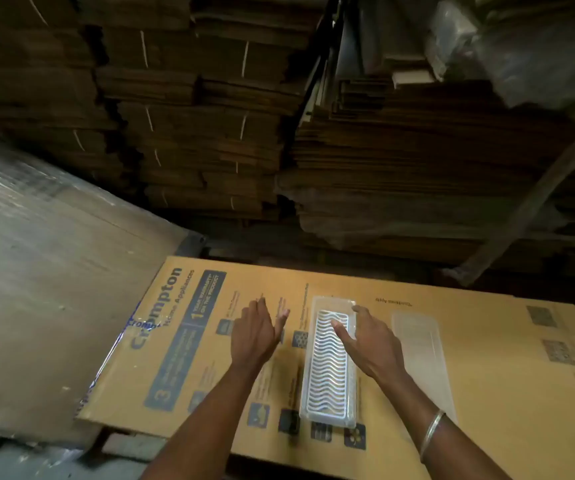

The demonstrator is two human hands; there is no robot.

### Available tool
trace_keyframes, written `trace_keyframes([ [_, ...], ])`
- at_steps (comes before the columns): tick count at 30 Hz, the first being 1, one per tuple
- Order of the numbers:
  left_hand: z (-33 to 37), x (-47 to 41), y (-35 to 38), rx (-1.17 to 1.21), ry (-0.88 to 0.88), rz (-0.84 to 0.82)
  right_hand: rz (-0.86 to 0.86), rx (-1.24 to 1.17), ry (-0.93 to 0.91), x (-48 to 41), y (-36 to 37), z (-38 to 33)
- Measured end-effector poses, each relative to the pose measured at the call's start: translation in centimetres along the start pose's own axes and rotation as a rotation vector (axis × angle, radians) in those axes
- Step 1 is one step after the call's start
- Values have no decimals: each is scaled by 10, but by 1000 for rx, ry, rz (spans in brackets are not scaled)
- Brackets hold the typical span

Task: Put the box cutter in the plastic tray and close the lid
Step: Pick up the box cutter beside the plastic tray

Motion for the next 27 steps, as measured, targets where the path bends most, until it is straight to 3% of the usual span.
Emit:
trace_keyframes([
  [10,-36,23,83,0,-115,-310,-109,-20,96,18,32,24],
  [19,-43,21,90,109,-188,-287,-127,1,117,23,42,33],
  [27,-51,28,99,352,-421,-290,-115,9,116,24,47,37],
])
Point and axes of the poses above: each hand's wrist, its own x-axis away from the middle knuckle, its own y-axis out of the palm, z = x × y, the point moved 9 cm from there along -x, towards the middle knuckle, and after that the axes turned 9 degrees about y, right-handed, at the moved point
